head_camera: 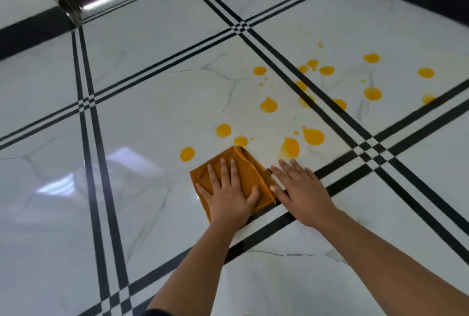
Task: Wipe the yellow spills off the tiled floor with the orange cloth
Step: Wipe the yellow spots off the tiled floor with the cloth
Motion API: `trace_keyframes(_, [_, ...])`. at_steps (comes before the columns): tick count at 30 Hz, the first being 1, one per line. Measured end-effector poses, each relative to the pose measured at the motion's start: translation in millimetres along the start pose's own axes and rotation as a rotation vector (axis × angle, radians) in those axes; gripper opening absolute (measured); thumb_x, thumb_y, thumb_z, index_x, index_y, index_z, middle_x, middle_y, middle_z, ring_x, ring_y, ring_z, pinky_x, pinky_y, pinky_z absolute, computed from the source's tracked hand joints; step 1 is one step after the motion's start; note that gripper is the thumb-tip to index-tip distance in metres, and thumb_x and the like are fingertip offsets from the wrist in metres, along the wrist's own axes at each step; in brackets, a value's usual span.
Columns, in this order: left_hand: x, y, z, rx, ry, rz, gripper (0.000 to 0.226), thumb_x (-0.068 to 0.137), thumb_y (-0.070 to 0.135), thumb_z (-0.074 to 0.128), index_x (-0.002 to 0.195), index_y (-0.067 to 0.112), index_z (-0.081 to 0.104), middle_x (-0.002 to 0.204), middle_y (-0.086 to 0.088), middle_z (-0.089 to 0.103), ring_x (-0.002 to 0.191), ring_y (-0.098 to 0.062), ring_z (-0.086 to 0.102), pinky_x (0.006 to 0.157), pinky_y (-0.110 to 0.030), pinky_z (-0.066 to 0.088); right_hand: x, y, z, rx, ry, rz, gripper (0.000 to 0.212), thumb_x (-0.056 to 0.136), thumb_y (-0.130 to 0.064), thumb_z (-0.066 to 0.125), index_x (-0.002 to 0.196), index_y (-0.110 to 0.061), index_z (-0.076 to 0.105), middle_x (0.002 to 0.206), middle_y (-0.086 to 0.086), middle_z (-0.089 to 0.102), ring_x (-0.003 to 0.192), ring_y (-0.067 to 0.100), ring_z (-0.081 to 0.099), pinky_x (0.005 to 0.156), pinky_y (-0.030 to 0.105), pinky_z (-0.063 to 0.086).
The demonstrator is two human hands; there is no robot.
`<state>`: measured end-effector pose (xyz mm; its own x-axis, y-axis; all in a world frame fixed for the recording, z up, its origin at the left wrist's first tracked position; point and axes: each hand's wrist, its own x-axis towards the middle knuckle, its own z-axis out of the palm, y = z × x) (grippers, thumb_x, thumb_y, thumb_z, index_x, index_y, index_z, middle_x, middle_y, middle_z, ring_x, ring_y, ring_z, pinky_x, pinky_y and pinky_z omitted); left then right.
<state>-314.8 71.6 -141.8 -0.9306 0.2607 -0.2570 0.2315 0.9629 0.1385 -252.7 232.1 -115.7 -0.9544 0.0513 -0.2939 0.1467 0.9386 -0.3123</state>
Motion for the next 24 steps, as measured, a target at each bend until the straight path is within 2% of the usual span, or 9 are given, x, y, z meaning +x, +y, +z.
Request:
trace_keyframes(3, [6.1,-9.1,-3.5,-0.009,0.046,-0.005,0.086,0.074,0.073,0.0,0.146,0.028,-0.013,0.156,0.001,-0.015,0.14,-0.029,-0.02,0.107,-0.063,-0.011,3.5,-1.0,3.8,0.006,0.055,-0.025,0.083,0.08,-0.066,-0.014,0.147,-0.029,0.019,0.157,-0.003,0.016,0.145,0.02,0.007,0.115,0.039,0.007])
trace_keyframes(7, [8.3,-27.6,1.7,0.071,0.094,0.203,0.082,0.078,0.076,0.006,0.147,0.032,-0.005,0.156,0.003,-0.006,0.142,-0.03,-0.012,0.105,-0.059,-0.015,21.1,-2.5,2.4,-0.099,0.168,0.0,0.064,0.096,-0.052,0.006,0.138,-0.022,0.044,0.143,0.003,0.046,0.135,0.026,0.037,0.108,0.043,0.023])
trace_keyframes(9, [44.1,-30.6,-10.7,0.062,0.062,0.156,0.085,0.074,0.077,0.003,0.145,0.034,-0.013,0.156,0.005,-0.012,0.141,-0.028,-0.019,0.104,-0.058,-0.019,28.5,-2.6,5.9,-0.1,0.181,-0.003,0.06,0.097,-0.049,0.009,0.136,-0.021,0.046,0.141,0.004,0.048,0.133,0.027,0.04,0.111,0.042,0.024])
trace_keyframes(12, [59.4,-20.9,-17.4,0.021,0.07,0.059,0.086,0.073,0.077,-0.001,0.144,0.032,-0.017,0.155,0.003,-0.016,0.139,-0.028,-0.023,0.103,-0.059,-0.02,42.5,-0.7,3.6,-0.087,0.184,-0.023,0.064,0.096,-0.051,0.006,0.138,-0.021,0.043,0.144,0.004,0.044,0.137,0.025,0.033,0.113,0.042,0.019])
trace_keyframes(14, [44.7,-23.1,-7.7,0.06,0.06,0.167,0.084,0.074,0.078,-0.002,0.143,0.034,-0.019,0.154,0.005,-0.019,0.139,-0.028,-0.024,0.103,-0.058,-0.021,57.1,-0.4,-2.7,-0.091,0.169,-0.02,0.073,0.092,-0.056,-0.003,0.141,-0.022,0.038,0.148,0.003,0.038,0.141,0.023,0.025,0.113,0.041,0.014])
trace_keyframes(16, [57.6,-33.9,-12.1,0.088,0.064,0.201,0.084,0.074,0.078,0.002,0.144,0.036,-0.014,0.155,0.007,-0.016,0.141,-0.027,-0.019,0.105,-0.06,-0.017,79.8,0.8,-10.8,-0.103,0.184,-0.021,0.085,0.084,-0.062,-0.016,0.145,-0.024,0.028,0.154,0.0,0.026,0.144,0.019,0.014,0.112,0.037,0.001])
trace_keyframes(18, [90.3,-40.4,-23.4,0.043,0.087,0.069,0.087,0.071,0.076,0.003,0.145,0.034,-0.013,0.156,0.004,-0.013,0.141,-0.028,-0.016,0.106,-0.062,-0.012,97.9,-1.0,-17.9,-0.124,0.145,-0.022,0.089,0.076,-0.065,-0.021,0.148,-0.027,0.015,0.157,-0.004,0.013,0.145,0.016,0.002,0.112,0.034,-0.007])
trace_keyframes(20, [101.2,-38.8,-27.9,0.012,0.084,-0.017,0.087,0.071,0.076,0.0,0.144,0.033,-0.016,0.156,0.002,-0.014,0.141,-0.03,-0.019,0.106,-0.063,-0.012,113.6,-2.8,-23.7,-0.149,0.111,-0.03,0.087,0.073,-0.063,-0.019,0.149,-0.028,0.008,0.158,-0.007,0.006,0.145,0.015,-0.004,0.114,0.035,-0.007])
trace_keyframes(24, [91.1,-50.0,-21.0,0.096,0.075,0.149,0.083,0.072,0.075,0.002,0.143,0.037,-0.017,0.156,0.006,-0.015,0.141,-0.027,-0.019,0.106,-0.061,-0.012,140.6,-3.5,-28.5,-0.167,0.101,-0.034,0.086,0.073,-0.06,-0.016,0.149,-0.029,0.009,0.158,-0.009,0.007,0.145,0.014,-0.005,0.115,0.038,-0.006])
